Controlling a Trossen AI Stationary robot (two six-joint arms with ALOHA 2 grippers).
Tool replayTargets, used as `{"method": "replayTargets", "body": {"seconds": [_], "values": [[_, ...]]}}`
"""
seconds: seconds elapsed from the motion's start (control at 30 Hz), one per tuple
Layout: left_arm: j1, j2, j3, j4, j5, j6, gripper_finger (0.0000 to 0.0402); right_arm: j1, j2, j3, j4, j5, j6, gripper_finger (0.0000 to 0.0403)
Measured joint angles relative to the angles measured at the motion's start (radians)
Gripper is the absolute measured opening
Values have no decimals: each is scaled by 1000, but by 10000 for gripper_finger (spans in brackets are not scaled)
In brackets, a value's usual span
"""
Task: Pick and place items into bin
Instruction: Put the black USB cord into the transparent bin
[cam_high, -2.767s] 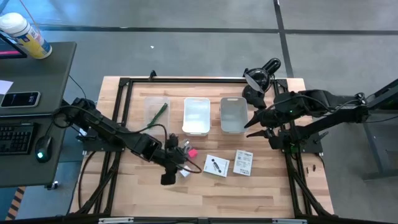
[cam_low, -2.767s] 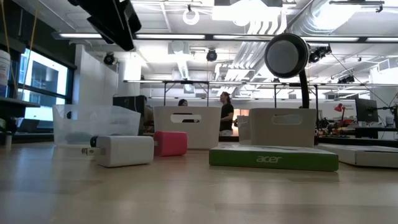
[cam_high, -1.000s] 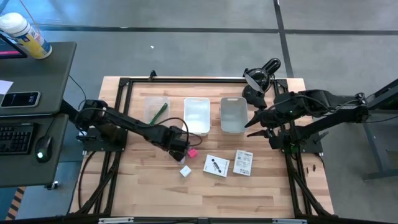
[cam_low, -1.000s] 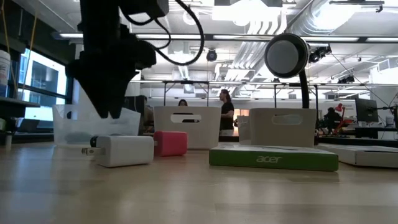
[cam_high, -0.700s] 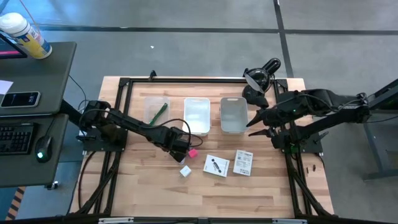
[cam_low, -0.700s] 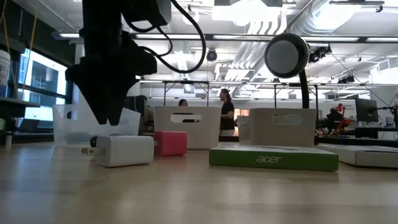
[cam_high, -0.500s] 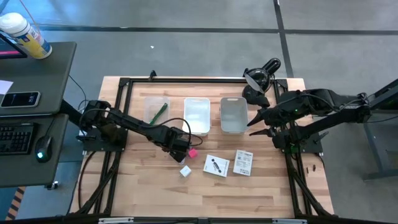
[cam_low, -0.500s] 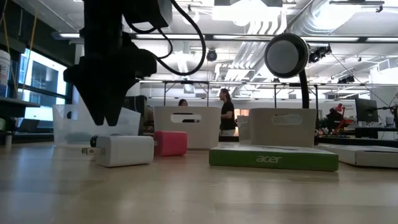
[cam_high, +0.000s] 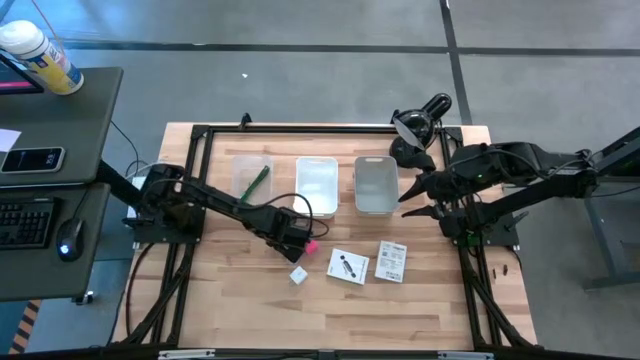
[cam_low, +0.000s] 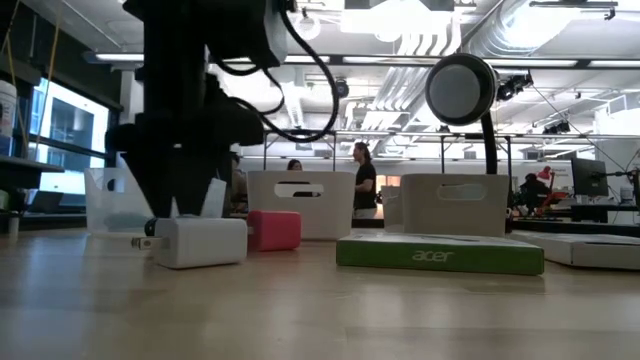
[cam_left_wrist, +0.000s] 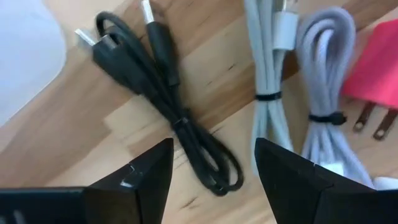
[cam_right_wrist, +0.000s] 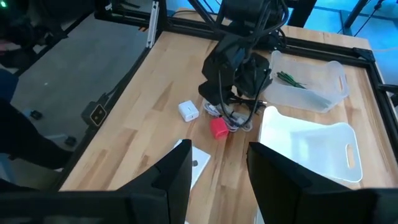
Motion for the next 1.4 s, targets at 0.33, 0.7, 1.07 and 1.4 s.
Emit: {"method": "replayTargets", "body": {"seconds": [0.33, 0.7, 1.07, 1.4], "values": [[1, 3, 0, 4, -24, 18, 185, 0, -11, 0, 0, 0, 26, 145], [0, 20, 1, -2, -31, 31, 141, 0, -11, 0, 0, 0, 25, 145], [0, 36, 0, -1, -19, 71, 134, 0, -11, 1, 0, 13, 23, 145], [0, 52, 2, 15, -4, 74, 133, 0, -11, 2, 0, 14, 22, 145]]}}
